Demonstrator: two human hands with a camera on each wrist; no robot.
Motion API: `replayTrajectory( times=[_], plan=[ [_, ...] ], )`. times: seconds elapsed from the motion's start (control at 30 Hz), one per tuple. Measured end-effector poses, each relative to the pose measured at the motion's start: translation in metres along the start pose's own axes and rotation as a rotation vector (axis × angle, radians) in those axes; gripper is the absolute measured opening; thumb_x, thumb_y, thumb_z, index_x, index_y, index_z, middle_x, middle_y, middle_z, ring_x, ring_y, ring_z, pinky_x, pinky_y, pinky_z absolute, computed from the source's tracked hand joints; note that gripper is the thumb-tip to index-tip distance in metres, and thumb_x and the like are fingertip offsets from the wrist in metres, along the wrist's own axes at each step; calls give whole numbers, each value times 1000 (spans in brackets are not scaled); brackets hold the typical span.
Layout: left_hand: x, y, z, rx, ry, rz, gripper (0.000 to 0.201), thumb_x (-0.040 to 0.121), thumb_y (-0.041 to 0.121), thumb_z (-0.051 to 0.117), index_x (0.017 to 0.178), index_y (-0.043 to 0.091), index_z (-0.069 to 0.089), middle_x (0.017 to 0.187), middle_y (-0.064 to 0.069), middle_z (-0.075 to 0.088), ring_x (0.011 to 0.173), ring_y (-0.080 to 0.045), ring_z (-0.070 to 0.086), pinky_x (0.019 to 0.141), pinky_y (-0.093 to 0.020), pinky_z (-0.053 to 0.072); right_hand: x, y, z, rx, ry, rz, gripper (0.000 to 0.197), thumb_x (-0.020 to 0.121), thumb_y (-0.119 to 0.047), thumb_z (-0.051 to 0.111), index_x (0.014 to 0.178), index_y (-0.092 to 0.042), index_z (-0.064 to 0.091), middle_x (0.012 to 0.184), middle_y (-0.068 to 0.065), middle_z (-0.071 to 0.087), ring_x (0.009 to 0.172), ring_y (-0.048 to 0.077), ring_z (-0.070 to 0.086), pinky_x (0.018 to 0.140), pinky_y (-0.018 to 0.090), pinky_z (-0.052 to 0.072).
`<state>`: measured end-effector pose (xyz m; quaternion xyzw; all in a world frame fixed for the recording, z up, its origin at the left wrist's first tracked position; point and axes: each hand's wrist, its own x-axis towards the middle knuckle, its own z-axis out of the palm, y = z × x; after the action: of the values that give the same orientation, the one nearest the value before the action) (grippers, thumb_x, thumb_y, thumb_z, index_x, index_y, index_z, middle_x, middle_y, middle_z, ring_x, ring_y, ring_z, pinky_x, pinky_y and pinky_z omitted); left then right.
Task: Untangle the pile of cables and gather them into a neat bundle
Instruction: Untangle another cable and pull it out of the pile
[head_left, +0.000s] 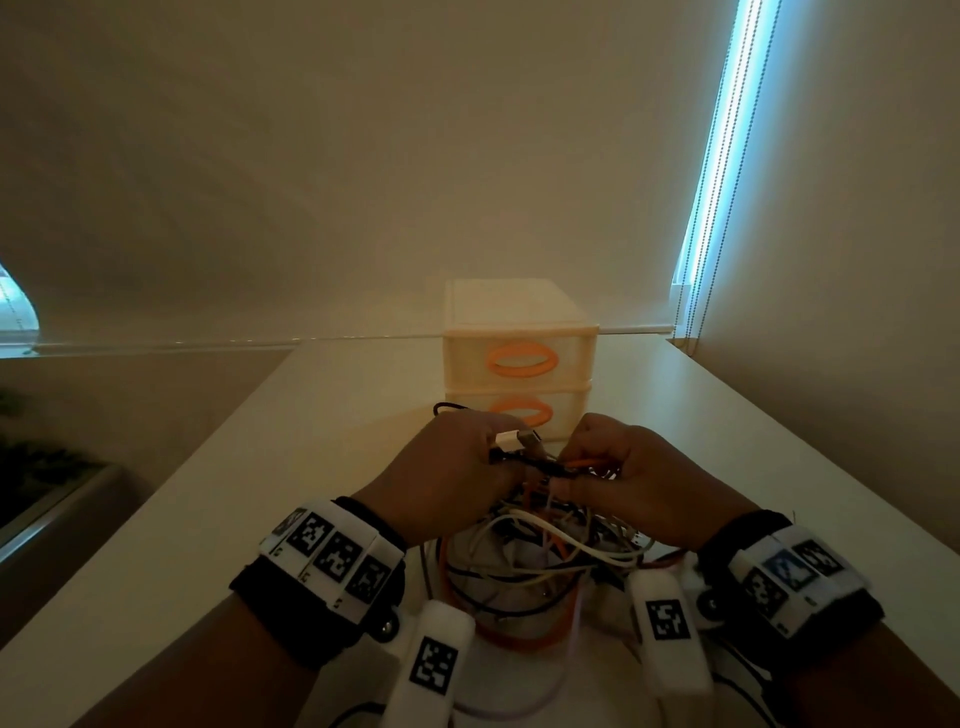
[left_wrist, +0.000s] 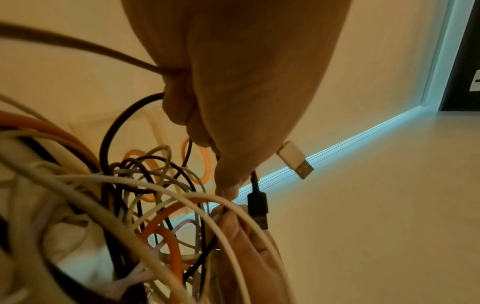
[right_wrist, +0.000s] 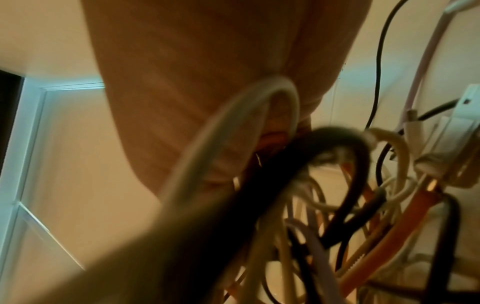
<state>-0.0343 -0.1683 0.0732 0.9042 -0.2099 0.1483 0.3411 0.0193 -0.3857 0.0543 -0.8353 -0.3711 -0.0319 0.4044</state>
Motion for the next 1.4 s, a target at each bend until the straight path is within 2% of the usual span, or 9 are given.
replayTrajectory(
  times=[0.1, 0.23, 0.43, 0.53, 0.73, 0.87, 1.1, 1.27, 1.4],
  plan=[
    [-1, 3, -3, 21, 3, -1, 20, 94, 9, 66, 107, 23, 73, 72, 33, 49, 64, 23, 51, 60, -1, 36, 0, 0, 0, -9, -34, 32, 33, 74, -44, 85, 97, -22, 76, 99, -3, 66, 94, 14, 66, 86, 41, 56],
    [0, -3, -10, 66, 192, 10, 35, 95, 17, 67, 78, 46, 60, 64, 24, 56, 61, 8, 54, 55, -15, 34, -2, 1, -7, -43, -96, 83, 27, 66, -44, 90, 82, -30, 73, 90, -16, 65, 87, 2, 64, 78, 24, 54],
    [6, -16, -18, -342, 584, -278, 13, 96, 20, 66, 83, 20, 67, 56, 5, 45, 43, -6, 35, 47, -24, 31, -4, 5, -24, -68, -193, 149, 26, 71, -48, 85, 90, -38, 71, 88, 13, 66, 77, 31, 59, 71, 38, 48],
    [9, -24, -19, -575, 659, -455, 16, 99, 25, 63, 90, 12, 67, 51, 4, 36, 43, -13, 30, 48, -29, 28, -6, 3, -31, -38, -151, 146, 19, 74, -40, 85, 89, -34, 75, 83, -7, 70, 72, 6, 62, 74, 25, 47],
    [6, -13, -9, -823, 423, -470, 14, 102, 22, 57, 95, 11, 61, 48, 6, 27, 40, -11, 18, 43, -26, 19, -2, 0, -14, -158, -29, 59, 26, 70, -45, 85, 93, -35, 79, 84, -26, 59, 84, -5, 56, 70, 15, 44],
    [4, -8, -11, -843, 373, -423, 12, 104, 20, 55, 95, 13, 59, 48, 6, 26, 39, -10, 17, 41, -23, 19, 1, -3, -6, -346, -17, -85, 31, 74, -68, 66, 95, -46, 71, 89, -19, 55, 94, 4, 47, 81, 34, 43],
    [3, -23, -17, -476, 496, -502, 16, 100, 24, 61, 95, 10, 67, 50, 5, 39, 42, -13, 30, 46, -26, 26, 4, -12, -14, -75, 335, -88, 8, 96, -19, 62, 91, -24, 64, 92, -1, 64, 84, 6, 60, 72, 14, 44],
    [-3, -4, -19, -203, 412, -214, 22, 98, 17, 63, 114, 31, 68, 59, 19, 59, 43, -4, 41, 46, -17, 34, 4, -12, -9, -122, 156, -83, 21, 93, -27, 66, 83, -43, 60, 89, -9, 63, 85, 7, 59, 75, 31, 49],
    [-3, 11, -7, 66, 223, 32, 29, 94, 19, 70, 115, 39, 72, 101, 26, 70, 83, 3, 65, 76, -22, 54, 7, -16, -1, -152, 140, -129, 24, 90, -27, 72, 85, -46, 59, 87, -13, 60, 85, 3, 56, 74, 27, 46]
  ],
)
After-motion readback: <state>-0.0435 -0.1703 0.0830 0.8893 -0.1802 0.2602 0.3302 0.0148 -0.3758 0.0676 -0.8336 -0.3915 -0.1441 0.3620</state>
